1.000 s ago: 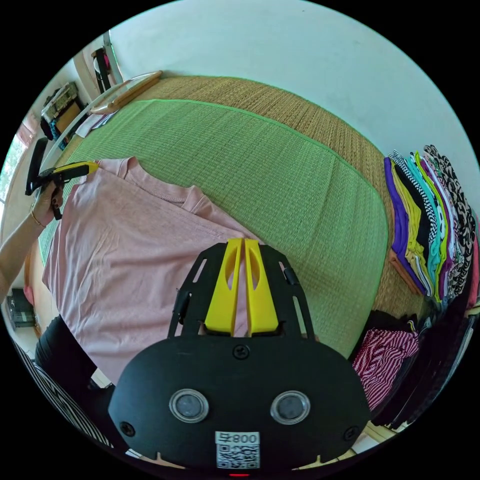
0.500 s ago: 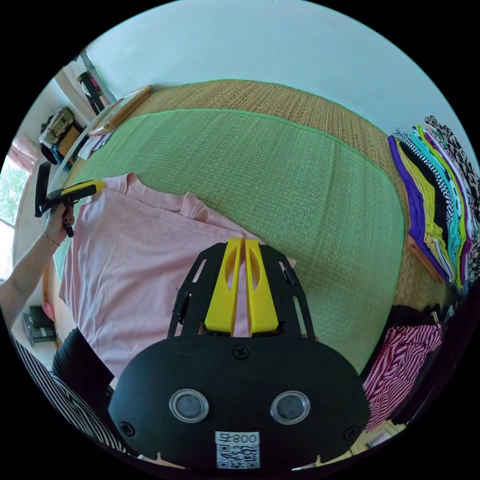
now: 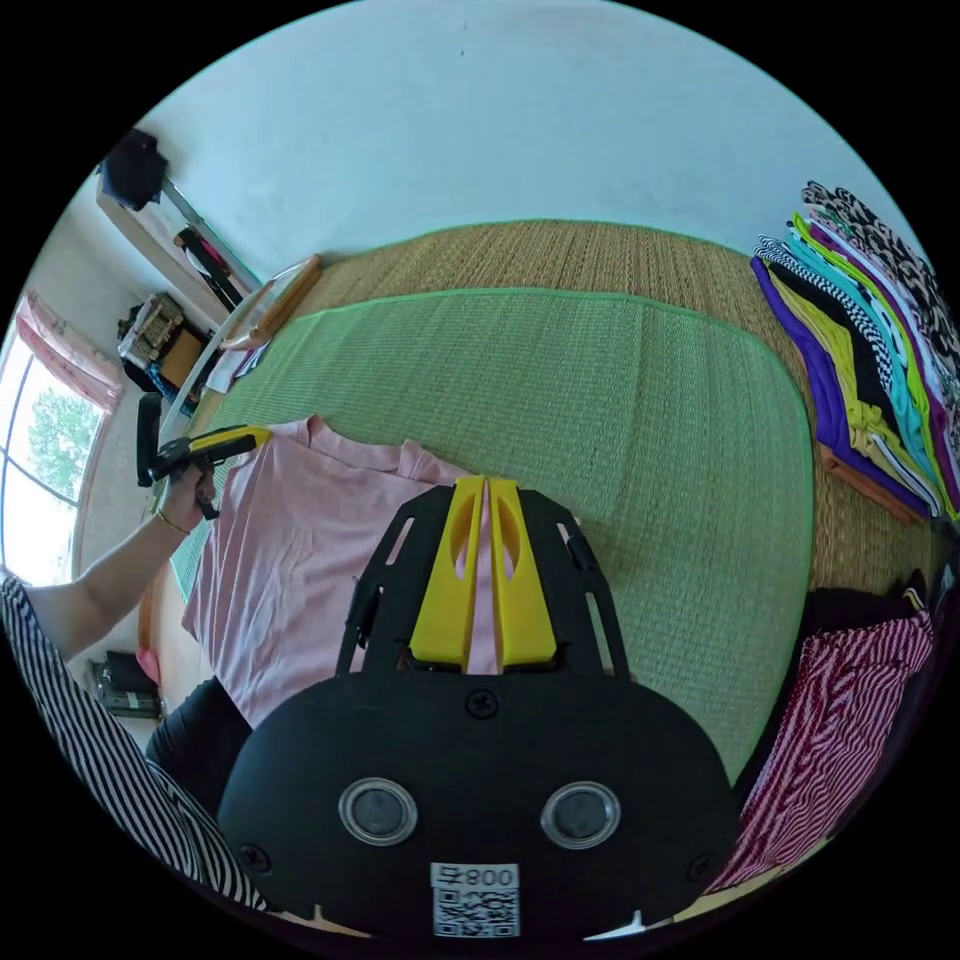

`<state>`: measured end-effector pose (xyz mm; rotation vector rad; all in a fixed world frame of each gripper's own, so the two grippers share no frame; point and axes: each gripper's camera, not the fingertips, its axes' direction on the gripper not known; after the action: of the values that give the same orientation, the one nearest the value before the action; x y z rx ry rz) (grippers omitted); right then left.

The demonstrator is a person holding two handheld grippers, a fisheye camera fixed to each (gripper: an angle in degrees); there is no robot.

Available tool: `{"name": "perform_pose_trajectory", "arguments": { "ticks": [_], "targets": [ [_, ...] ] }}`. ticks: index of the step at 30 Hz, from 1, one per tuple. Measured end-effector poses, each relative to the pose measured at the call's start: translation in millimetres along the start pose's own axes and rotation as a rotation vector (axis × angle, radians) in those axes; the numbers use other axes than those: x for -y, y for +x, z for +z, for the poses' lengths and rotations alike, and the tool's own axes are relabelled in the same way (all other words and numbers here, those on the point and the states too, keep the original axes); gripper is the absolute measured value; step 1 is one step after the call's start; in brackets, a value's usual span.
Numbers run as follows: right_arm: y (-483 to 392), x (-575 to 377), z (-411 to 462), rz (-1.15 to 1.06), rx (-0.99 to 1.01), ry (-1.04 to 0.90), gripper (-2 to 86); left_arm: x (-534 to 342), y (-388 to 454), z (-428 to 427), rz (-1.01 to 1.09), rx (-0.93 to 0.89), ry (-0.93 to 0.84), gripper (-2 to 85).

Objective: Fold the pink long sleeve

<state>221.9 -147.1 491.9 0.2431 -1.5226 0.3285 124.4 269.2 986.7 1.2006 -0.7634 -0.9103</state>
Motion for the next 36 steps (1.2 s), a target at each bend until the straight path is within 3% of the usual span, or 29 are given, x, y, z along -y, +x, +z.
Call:
{"name": "perform_pose_trajectory", "arguments": {
  "ticks": [8,16,26,32,36],
  "targets": [
    [13,-45,26,-0.014,-0.103,-0.157,0.1,-24,-34,17,-0.099,-0.024,-0.044,1.4],
    [38,-96,-17,0.02,-0.013,-0.096,0.9,-111,-56,-37,-0.122,-0.109,0.028,5.9],
    [80,-301,-81,0.289,0.248,-0.118,5.6,-330,-85,-84,-0.516,-0.203,-0.098,8.5],
    [95,-405,-107,0.455,0.283,-0.091,7.1,-386,-92,-53,-0.642,-0.412,-0.08,8.6],
    [95,-446,-115,0.481,0.281,-0.089,8.3,-397,-97,-32,-0.66,-0.439,-0.071,7.2]
  ]
}}
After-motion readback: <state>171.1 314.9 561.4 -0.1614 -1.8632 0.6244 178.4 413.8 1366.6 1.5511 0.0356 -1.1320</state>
